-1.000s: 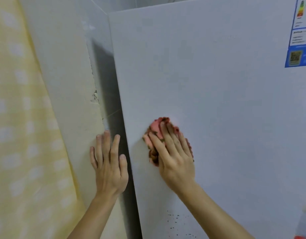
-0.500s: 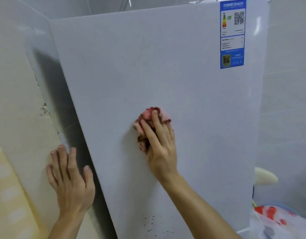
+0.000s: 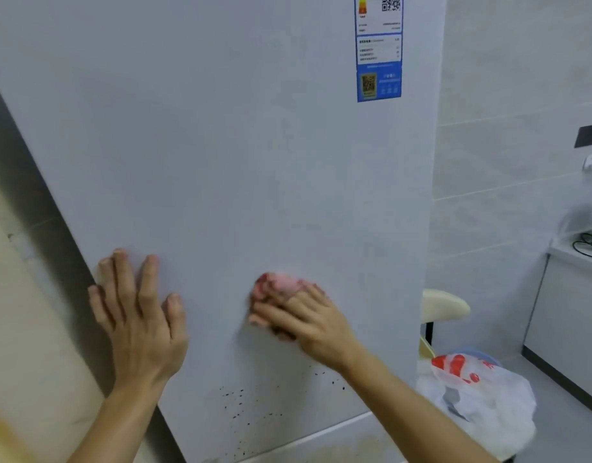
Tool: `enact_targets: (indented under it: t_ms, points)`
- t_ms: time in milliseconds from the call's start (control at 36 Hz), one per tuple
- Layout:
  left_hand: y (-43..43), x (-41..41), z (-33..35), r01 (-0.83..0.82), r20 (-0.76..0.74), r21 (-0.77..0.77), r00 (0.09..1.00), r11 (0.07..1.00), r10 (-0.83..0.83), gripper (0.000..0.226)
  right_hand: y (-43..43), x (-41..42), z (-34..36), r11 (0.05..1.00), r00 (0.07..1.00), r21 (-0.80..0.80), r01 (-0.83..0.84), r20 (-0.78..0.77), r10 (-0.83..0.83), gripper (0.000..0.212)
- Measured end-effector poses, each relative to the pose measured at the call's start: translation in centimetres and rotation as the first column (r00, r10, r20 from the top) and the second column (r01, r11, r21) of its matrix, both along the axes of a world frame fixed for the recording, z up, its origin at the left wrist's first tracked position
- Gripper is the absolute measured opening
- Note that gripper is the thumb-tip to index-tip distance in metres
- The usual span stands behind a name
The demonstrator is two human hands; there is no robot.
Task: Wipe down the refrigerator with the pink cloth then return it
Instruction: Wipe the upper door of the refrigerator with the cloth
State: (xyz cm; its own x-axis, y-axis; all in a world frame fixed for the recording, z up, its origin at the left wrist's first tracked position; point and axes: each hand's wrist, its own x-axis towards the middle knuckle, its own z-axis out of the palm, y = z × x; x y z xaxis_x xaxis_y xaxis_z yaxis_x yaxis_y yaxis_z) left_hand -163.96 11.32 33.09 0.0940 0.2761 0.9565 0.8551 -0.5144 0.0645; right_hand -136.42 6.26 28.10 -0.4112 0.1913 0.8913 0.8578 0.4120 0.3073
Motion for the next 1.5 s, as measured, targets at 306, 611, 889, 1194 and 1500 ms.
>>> enact_targets:
  t_ms: [306, 611, 889, 1194, 1500]
  points:
    - [-1.4, 5.9, 0.8, 0.054, -0.064, 0.041, 0.997, 0.998, -0.052, 0.062, -0.8, 11.5, 9.5, 0.987, 0.73, 0.027, 0.16, -0.677, -0.1, 0.053]
    - [-1.5, 8.7, -1.0, 0.025, -0.191, 0.058, 0.981, 0.998, -0.014, 0.072, -2.0, 10.0, -1.4, 0.995, 0.558, -0.096, 0.011, -0.826, -0.085, 0.066]
    - [-1.1, 9.0, -1.4, -0.019, -0.196, 0.083, 0.98, 0.996, 0.035, 0.075, -0.5, 12.7, 11.9, 0.994, 0.721, 0.062, 0.088, -0.692, -0.021, 0.067]
    - [-1.4, 8.8, -1.4, 0.018, -0.168, 0.083, 0.986, 0.996, -0.004, 0.066, -0.4, 11.5, 7.8, 0.993, 0.668, -0.012, 0.115, -0.739, -0.086, 0.062]
    - [-1.8, 4.0, -1.3, 0.029, -0.067, 0.056, 0.997, 0.998, -0.026, 0.054, -1.3, 6.4, -5.1, 0.965, 0.614, -0.254, 0.063, -0.753, -0.238, 0.071]
